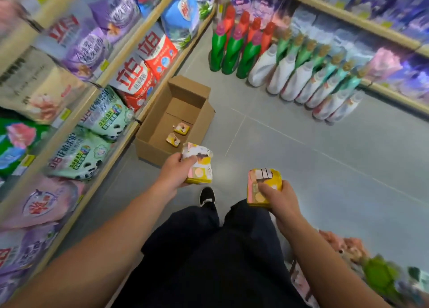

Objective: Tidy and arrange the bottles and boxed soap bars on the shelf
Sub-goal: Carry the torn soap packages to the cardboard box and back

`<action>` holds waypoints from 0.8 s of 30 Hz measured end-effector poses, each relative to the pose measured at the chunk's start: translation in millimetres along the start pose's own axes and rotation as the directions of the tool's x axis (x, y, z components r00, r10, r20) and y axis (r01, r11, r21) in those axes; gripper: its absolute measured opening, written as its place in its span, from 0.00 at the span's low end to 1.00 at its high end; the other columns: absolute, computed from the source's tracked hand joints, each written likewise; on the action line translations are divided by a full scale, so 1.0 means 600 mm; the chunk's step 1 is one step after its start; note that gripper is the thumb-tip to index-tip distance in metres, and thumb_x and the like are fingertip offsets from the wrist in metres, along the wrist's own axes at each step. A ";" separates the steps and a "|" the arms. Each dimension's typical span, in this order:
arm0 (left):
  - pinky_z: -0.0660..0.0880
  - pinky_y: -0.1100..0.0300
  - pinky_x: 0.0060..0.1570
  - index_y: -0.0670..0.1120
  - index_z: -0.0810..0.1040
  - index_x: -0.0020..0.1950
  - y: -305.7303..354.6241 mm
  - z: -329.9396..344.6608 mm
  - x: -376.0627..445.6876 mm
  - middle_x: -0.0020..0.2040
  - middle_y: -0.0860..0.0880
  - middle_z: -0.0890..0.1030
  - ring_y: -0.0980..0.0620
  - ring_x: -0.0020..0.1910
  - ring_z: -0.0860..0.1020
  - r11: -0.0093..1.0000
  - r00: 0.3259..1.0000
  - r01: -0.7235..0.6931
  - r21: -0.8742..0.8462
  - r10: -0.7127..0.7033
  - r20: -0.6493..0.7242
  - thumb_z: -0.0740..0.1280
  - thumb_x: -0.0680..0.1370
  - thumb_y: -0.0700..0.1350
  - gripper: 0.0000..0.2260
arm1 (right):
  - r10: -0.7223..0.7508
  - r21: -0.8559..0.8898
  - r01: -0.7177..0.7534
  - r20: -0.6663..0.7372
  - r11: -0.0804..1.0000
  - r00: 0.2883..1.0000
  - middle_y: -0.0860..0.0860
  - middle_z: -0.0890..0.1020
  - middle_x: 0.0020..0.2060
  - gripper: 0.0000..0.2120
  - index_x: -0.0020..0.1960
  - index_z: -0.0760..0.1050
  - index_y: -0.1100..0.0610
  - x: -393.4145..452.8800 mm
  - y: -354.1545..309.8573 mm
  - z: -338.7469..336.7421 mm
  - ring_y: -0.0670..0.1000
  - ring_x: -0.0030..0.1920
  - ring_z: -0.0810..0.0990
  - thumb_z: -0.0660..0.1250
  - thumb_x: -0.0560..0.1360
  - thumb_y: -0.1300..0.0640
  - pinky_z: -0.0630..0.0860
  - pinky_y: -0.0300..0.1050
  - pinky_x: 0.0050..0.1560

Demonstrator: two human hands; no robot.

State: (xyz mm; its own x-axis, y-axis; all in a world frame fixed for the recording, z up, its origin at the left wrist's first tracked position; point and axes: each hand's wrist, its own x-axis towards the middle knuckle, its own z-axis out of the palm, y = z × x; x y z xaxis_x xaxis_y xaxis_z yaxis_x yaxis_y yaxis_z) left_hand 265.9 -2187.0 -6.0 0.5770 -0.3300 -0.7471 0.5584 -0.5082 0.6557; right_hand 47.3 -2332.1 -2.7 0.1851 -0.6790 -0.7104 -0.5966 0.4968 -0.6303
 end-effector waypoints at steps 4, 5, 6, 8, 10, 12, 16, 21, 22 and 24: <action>0.82 0.45 0.50 0.50 0.77 0.48 0.072 0.018 0.066 0.52 0.46 0.84 0.46 0.49 0.83 1.000 0.997 0.000 -0.018 -0.001 -0.072 0.67 0.79 0.47 0.02 | -0.023 -0.039 0.026 0.085 0.999 0.996 0.54 0.83 0.47 0.11 0.50 0.73 0.52 0.089 -0.111 0.015 0.54 0.47 0.83 0.72 0.70 0.58 0.81 0.57 0.51; 0.80 0.43 0.53 0.50 0.77 0.48 0.082 0.022 0.085 0.52 0.45 0.84 0.45 0.51 0.83 1.000 0.995 0.004 -0.026 -0.006 -0.103 0.67 0.79 0.47 0.02 | -0.018 -0.044 0.023 0.119 0.999 0.993 0.54 0.83 0.48 0.12 0.51 0.73 0.51 0.116 -0.139 0.022 0.54 0.48 0.83 0.72 0.71 0.58 0.81 0.58 0.53; 0.80 0.42 0.54 0.49 0.78 0.48 0.092 0.029 0.103 0.52 0.44 0.84 0.45 0.50 0.83 0.999 0.991 0.008 -0.052 -0.015 -0.134 0.67 0.79 0.46 0.02 | -0.016 -0.055 0.024 0.153 0.998 0.988 0.54 0.82 0.48 0.12 0.51 0.73 0.51 0.144 -0.165 0.030 0.54 0.49 0.83 0.72 0.71 0.58 0.81 0.58 0.53; 0.82 0.47 0.46 0.49 0.79 0.48 0.109 0.044 0.140 0.49 0.46 0.85 0.48 0.46 0.85 0.987 0.981 0.028 -0.156 -0.058 -0.187 0.67 0.79 0.46 0.02 | -0.022 -0.108 0.046 0.214 0.993 0.977 0.54 0.82 0.49 0.14 0.54 0.73 0.52 0.204 -0.219 0.046 0.55 0.50 0.83 0.72 0.71 0.57 0.80 0.59 0.55; 0.80 0.55 0.33 0.49 0.79 0.49 0.127 0.061 0.169 0.43 0.50 0.86 0.52 0.39 0.85 0.957 0.965 0.058 -0.285 -0.126 -0.230 0.67 0.79 0.46 0.02 | -0.039 -0.183 0.090 0.266 0.979 0.963 0.55 0.82 0.50 0.16 0.56 0.73 0.54 0.260 -0.280 0.064 0.55 0.49 0.83 0.73 0.71 0.56 0.80 0.59 0.55; 0.79 0.58 0.31 0.50 0.79 0.51 0.145 0.077 0.189 0.43 0.50 0.86 0.52 0.39 0.85 0.920 0.939 0.084 -0.382 -0.201 -0.279 0.68 0.79 0.47 0.03 | -0.049 -0.251 0.139 0.333 0.958 0.942 0.55 0.82 0.50 0.16 0.57 0.73 0.54 0.307 -0.340 0.084 0.54 0.49 0.83 0.73 0.71 0.56 0.80 0.58 0.54; 0.77 0.60 0.27 0.49 0.78 0.50 0.183 0.099 0.221 0.46 0.48 0.84 0.54 0.36 0.84 0.846 0.882 0.056 -0.531 -0.292 -0.371 0.67 0.80 0.47 0.02 | -0.050 -0.378 0.250 0.466 0.891 0.884 0.53 0.82 0.47 0.14 0.53 0.73 0.52 0.380 -0.452 0.137 0.53 0.46 0.83 0.73 0.70 0.55 0.81 0.56 0.51; 0.80 0.54 0.42 0.50 0.78 0.54 0.189 0.081 0.274 0.51 0.48 0.84 0.50 0.47 0.83 0.769 0.817 0.021 -0.639 -0.382 -0.433 0.66 0.80 0.48 0.04 | -0.028 -0.491 0.369 0.572 0.789 0.820 0.51 0.82 0.45 0.11 0.49 0.73 0.51 0.454 -0.529 0.260 0.53 0.45 0.83 0.73 0.70 0.55 0.81 0.55 0.51; 0.81 0.52 0.45 0.50 0.78 0.54 0.181 0.074 0.291 0.52 0.48 0.84 0.49 0.48 0.84 0.753 0.803 0.018 -0.658 -0.403 -0.439 0.66 0.80 0.48 0.05 | -0.018 -0.507 0.386 0.588 0.770 0.808 0.51 0.83 0.45 0.11 0.49 0.73 0.51 0.470 -0.531 0.292 0.53 0.46 0.84 0.73 0.71 0.55 0.81 0.56 0.51; 0.82 0.48 0.48 0.51 0.78 0.51 0.158 0.059 0.334 0.52 0.48 0.84 0.48 0.49 0.84 0.729 0.780 0.015 -0.685 -0.437 -0.448 0.67 0.79 0.48 0.02 | -0.009 -0.542 0.426 0.610 0.725 0.792 0.51 0.83 0.45 0.10 0.49 0.74 0.51 0.507 -0.521 0.359 0.54 0.48 0.83 0.73 0.71 0.54 0.80 0.58 0.53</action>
State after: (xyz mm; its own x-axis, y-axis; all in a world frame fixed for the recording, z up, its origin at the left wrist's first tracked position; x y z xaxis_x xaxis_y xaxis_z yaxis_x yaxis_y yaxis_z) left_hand 413.3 -2329.4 -97.1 0.4734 0.3206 -0.8204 0.8235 0.1693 0.5414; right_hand 458.2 -2577.5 -89.0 0.6287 -0.2129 -0.7479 -0.7766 -0.2218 -0.5897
